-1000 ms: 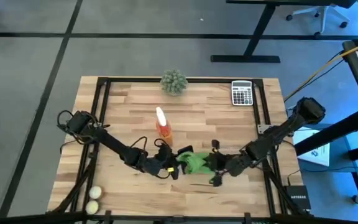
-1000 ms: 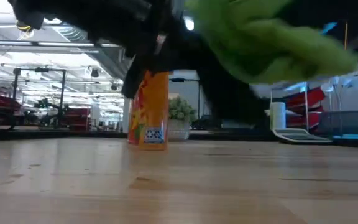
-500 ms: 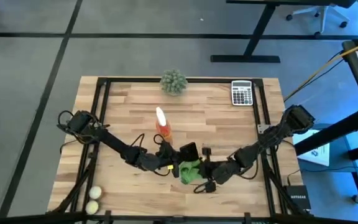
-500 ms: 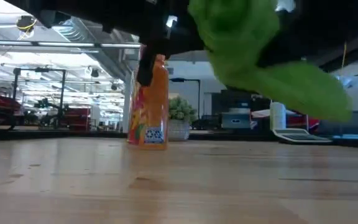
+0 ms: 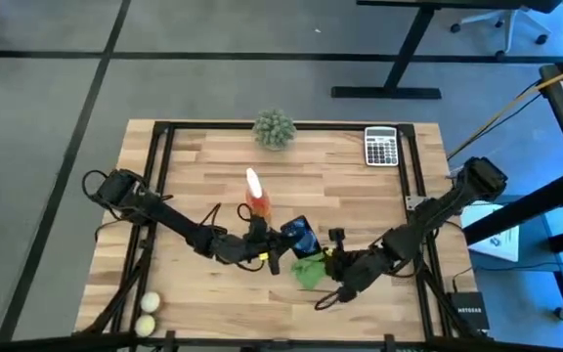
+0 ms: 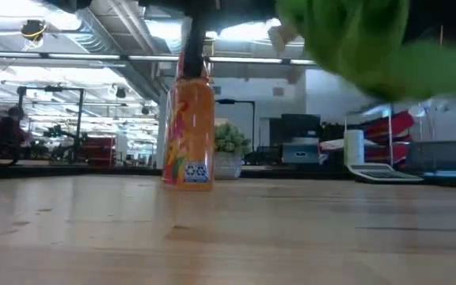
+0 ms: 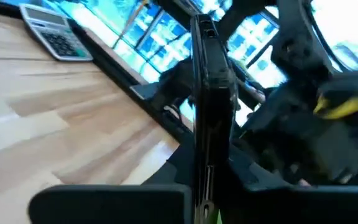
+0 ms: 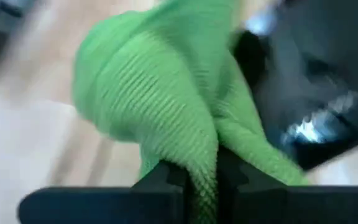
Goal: Apply microfiber cloth
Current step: Wipe the back of the black cellphone using the green microfiber cloth
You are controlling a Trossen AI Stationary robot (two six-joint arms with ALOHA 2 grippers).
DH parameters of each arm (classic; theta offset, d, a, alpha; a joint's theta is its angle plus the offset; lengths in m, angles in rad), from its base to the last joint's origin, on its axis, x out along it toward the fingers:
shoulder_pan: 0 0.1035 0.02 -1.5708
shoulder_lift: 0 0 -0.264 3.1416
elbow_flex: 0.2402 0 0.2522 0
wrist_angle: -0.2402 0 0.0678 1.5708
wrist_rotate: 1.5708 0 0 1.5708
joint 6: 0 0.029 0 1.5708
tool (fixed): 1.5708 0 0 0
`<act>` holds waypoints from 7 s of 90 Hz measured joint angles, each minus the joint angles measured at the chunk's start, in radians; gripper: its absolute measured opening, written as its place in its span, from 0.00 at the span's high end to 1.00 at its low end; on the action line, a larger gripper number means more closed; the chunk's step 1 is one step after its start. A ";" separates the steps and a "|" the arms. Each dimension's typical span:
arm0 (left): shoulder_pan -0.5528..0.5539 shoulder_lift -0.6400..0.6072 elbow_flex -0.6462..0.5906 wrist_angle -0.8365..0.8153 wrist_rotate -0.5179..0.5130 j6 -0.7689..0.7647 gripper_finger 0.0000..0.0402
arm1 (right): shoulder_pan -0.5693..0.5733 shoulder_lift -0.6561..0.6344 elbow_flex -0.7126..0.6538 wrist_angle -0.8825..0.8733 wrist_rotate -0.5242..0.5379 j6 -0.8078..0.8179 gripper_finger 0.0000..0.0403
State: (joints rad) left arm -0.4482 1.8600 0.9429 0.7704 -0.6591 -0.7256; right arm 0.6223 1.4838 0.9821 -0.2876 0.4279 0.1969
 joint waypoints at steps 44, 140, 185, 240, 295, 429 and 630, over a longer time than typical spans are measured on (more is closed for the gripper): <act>-0.002 0.010 -0.006 -0.029 -0.010 0.000 0.98 | -0.125 0.011 0.028 0.035 0.204 -0.079 0.96; -0.002 -0.006 0.000 0.015 -0.034 0.039 0.98 | -0.029 0.097 0.016 0.057 0.244 -0.006 0.96; -0.009 0.003 -0.003 -0.053 0.047 0.042 0.98 | -0.118 0.018 0.170 -0.078 0.469 -0.257 0.96; -0.004 -0.001 -0.002 -0.037 -0.049 0.020 0.98 | 0.028 -0.034 0.178 -0.428 0.399 0.039 0.96; -0.002 0.001 -0.004 0.003 -0.116 -0.017 0.98 | -0.026 0.190 0.110 -0.008 0.211 -0.104 0.96; -0.010 -0.003 0.000 0.030 -0.099 0.052 0.98 | 0.039 0.157 0.220 -0.317 0.170 0.053 0.96; -0.007 -0.004 0.000 0.059 -0.045 0.076 0.98 | 0.067 0.129 0.234 -0.323 0.134 -0.025 0.96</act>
State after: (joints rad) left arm -0.4553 1.8561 0.9425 0.8298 -0.7040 -0.6499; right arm 0.6891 1.6132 1.2161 -0.6103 0.5617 0.1724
